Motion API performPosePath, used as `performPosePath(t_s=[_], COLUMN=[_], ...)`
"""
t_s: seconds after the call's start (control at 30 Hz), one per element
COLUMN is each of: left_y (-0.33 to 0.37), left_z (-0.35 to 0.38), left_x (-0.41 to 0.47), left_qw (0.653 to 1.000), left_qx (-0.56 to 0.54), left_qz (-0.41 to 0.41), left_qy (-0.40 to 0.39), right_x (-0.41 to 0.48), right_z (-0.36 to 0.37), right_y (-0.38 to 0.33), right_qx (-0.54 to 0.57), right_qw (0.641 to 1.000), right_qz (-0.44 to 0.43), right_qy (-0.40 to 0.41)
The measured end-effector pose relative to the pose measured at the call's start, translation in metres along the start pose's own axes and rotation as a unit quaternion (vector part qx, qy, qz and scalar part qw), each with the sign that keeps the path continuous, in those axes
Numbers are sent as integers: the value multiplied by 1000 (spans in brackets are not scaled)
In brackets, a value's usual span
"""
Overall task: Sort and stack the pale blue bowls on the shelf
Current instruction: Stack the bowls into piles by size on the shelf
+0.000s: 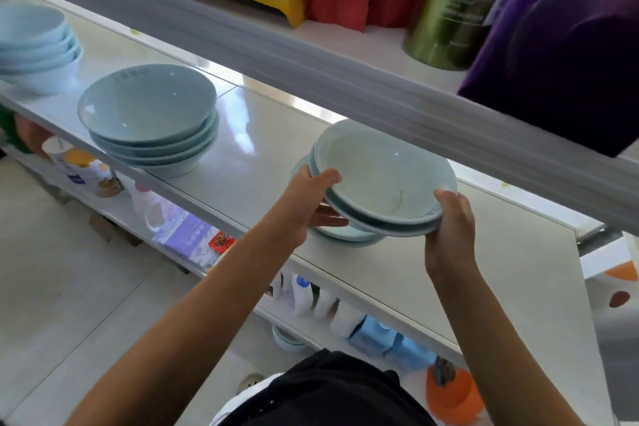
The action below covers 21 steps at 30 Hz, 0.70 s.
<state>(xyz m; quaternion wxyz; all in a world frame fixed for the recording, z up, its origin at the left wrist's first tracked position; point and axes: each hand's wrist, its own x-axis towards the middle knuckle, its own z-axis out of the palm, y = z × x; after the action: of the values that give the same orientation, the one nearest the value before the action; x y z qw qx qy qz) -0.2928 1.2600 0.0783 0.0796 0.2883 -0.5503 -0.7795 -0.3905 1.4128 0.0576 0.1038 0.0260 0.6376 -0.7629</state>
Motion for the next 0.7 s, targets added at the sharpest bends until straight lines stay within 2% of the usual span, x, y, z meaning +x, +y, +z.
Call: performPosePath(t_s=[0.1,0.2,0.27,0.4,0.57,0.63,0.7], left_y=[-4,-8,-8,-11,-17,-19,-21], left_z=[-13,-32,-44,-55,-58,-61,-63], left_x=[10,21,27,37,46,50,56], left_qw=[992,934,906,887,861,859,873], left_qx=[107,317,380,423,455,450,430], left_qz=[29,97,117,119,160,174,171], left_qy=[51,131,146,138,162,169,152], right_x=[0,-5,-8,-6,-2,-1,-2], right_z=[10,16,21,29,33,35,37], right_y=[12,31,41,46,47,49,52], right_qx=[-44,-93,-112,-129,-150,-150,-127], right_qw=[999,996,994,992,988,988,991], right_qz=[12,13,10,4,-4,-8,-3], right_qy=[6,6,8,14,20,29,36])
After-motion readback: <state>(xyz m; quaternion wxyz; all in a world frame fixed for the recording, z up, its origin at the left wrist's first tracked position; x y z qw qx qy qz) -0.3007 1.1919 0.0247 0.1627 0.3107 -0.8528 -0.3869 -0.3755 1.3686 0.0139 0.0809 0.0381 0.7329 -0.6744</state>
